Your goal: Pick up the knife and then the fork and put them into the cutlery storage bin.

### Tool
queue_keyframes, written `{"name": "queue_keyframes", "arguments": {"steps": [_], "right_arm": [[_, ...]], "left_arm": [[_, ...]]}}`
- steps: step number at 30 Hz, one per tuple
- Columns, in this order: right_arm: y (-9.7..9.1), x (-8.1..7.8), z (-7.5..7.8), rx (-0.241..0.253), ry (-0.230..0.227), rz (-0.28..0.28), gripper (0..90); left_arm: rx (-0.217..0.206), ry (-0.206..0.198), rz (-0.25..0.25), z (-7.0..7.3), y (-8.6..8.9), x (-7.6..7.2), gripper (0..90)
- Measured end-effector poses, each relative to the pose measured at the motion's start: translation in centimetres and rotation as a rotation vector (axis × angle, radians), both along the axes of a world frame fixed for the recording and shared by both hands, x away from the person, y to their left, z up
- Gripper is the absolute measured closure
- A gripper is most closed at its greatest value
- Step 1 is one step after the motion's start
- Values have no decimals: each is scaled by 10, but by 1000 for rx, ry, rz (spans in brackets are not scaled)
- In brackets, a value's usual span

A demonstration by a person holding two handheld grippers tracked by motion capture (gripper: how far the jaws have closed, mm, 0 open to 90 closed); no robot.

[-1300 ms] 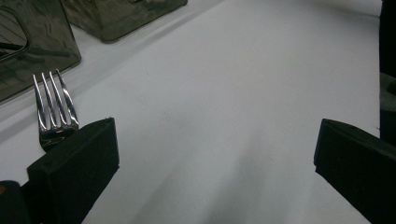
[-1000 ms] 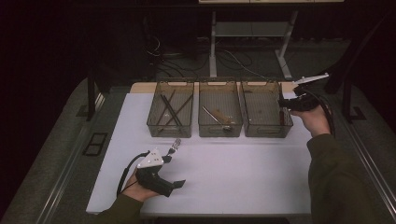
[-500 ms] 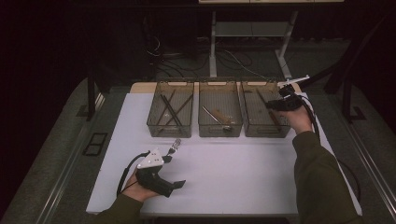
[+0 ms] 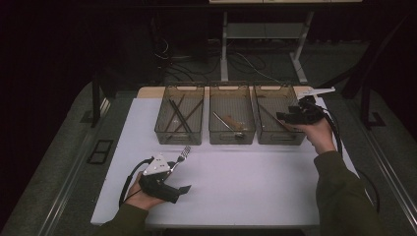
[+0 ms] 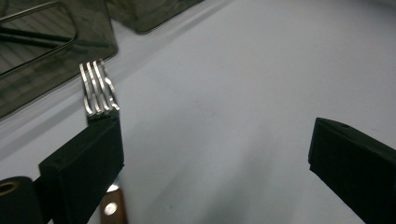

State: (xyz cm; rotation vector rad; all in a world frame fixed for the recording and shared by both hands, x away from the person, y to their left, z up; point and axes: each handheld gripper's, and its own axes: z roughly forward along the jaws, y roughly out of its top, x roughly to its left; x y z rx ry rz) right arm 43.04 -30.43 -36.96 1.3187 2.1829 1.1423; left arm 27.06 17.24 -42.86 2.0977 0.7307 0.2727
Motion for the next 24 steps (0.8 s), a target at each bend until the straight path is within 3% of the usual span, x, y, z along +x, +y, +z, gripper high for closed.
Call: {"name": "queue_keyframes", "arguments": {"steps": [7,10,14,24], "right_arm": [[5,-37,2,22,-41,43,252],[6,-53,-2,38,-56,53,223],[7,-73,-8,19,-77,57,201],[5,-116,-34,52,-72,84,178]], "left_arm": [[52,2,56,1,11,3,87],[56,13,76,1,18,5,131],[81,18,97,-1,24,8,151],[104,74,148,-5,35,16,325]]}}
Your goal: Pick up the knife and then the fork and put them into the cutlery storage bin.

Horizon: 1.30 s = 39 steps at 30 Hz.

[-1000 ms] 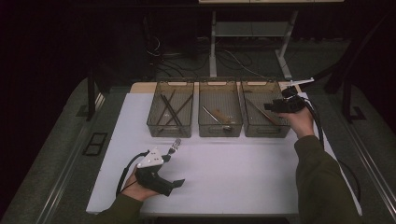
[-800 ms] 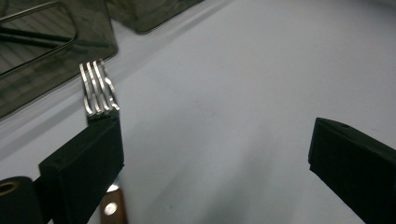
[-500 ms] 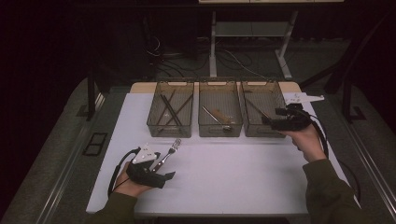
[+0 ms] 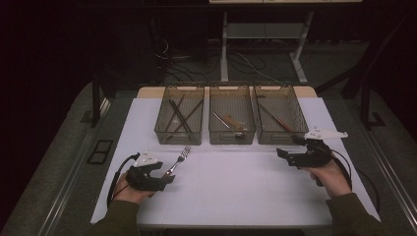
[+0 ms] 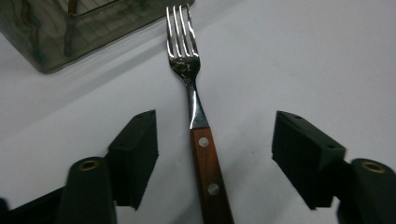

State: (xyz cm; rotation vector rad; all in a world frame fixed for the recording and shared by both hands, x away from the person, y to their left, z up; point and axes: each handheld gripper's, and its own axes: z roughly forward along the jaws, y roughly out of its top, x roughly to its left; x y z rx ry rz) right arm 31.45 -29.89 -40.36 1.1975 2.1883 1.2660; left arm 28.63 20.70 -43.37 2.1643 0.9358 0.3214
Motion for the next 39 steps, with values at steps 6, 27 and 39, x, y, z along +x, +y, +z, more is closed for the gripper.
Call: {"name": "queue_keyframes", "arguments": {"steps": [6,27,39], "right_arm": [[3,-21,-16,-5,16,25,177],[10,-40,-24,-37,1,63,148],[14,-38,-20,-20,39,94,147]], "left_arm": [[41,38,18,-3,1,2,473],[108,84,51,-4,-5,1,766],[83,58,10,7,-15,-2,766]]}}
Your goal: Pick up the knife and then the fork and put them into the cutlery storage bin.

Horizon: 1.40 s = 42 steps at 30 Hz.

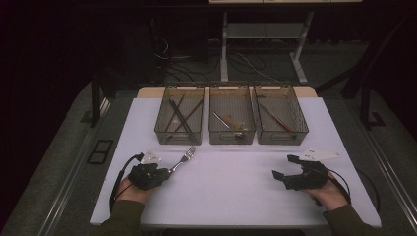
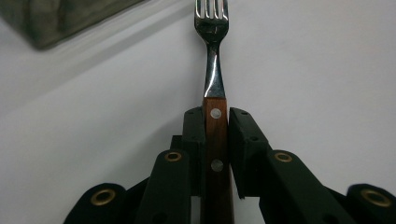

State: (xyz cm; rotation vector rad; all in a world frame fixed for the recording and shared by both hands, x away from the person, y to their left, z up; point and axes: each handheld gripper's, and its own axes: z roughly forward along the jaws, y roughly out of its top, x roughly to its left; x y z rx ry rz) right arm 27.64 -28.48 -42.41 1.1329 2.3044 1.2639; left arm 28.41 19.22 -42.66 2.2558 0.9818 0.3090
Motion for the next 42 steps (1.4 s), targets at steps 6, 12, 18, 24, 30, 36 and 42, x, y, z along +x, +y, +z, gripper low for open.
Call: {"name": "queue_keyframes", "arguments": {"steps": [6,12,18,24,30,36,42], "right_arm": [[0,3,11,68,8,38,147],[9,7,15,55,-5,47,168],[21,12,19,98,-9,80,236],[36,19,22,134,3,111,316],[47,27,23,177,30,125,432],[52,36,19,211,71,117,550],[53,40,16,242,78,101,709]], "left_arm": [[-25,-21,-79,10,-23,-5,766],[-54,-33,-157,18,-49,-4,765],[-83,-33,-226,22,-77,-4,765],[-86,-55,-278,26,-107,-2,765],[-109,-67,-303,30,-131,1,765],[-119,-81,-309,32,-140,-1,765],[-116,-89,-308,30,-139,-3,765]]}}
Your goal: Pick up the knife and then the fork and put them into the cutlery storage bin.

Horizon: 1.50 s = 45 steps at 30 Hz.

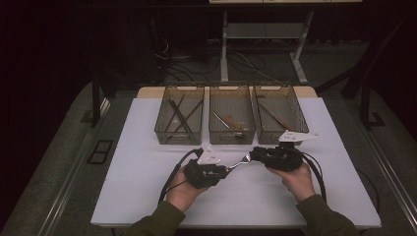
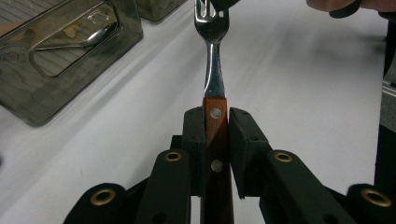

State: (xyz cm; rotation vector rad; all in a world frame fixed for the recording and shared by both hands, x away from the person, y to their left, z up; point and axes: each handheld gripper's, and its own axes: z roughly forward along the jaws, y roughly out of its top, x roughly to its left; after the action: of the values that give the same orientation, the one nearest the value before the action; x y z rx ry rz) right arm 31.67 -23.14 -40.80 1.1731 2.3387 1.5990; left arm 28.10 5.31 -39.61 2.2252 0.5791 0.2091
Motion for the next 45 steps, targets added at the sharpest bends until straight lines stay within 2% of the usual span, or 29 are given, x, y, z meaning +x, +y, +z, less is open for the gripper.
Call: {"name": "queue_keyframes", "arguments": {"steps": [3,4,8,9,12,16,21,28,33,35,43,45], "right_arm": [[0,1,1,39,5,-4,761],[-1,1,2,57,-6,-1,781],[1,2,10,83,-34,15,837],[2,2,11,75,-38,14,841],[5,3,14,80,-44,15,853],[7,5,17,104,-38,14,874],[10,6,19,117,-51,18,876],[-2,9,29,115,-75,-23,875],[-13,11,34,96,-86,-52,875],[-17,12,35,84,-89,-62,875],[-30,15,40,55,-103,-92,874],[-34,16,42,44,-103,-98,874]], "left_arm": [[6,-1,-1,-1,-1,0,765],[7,-1,1,-2,-1,0,765],[15,3,6,-4,-3,1,763],[14,5,8,-4,-2,2,763],[-3,10,17,-4,0,3,762],[-47,41,20,-7,1,5,753],[-72,44,5,-9,5,6,724],[-124,37,-7,-10,21,4,547],[-164,37,0,-15,38,2,482],[-146,34,-20,-19,48,1,435],[-173,38,15,-31,77,-4,291],[-155,25,15,-34,85,-5,250]]}}
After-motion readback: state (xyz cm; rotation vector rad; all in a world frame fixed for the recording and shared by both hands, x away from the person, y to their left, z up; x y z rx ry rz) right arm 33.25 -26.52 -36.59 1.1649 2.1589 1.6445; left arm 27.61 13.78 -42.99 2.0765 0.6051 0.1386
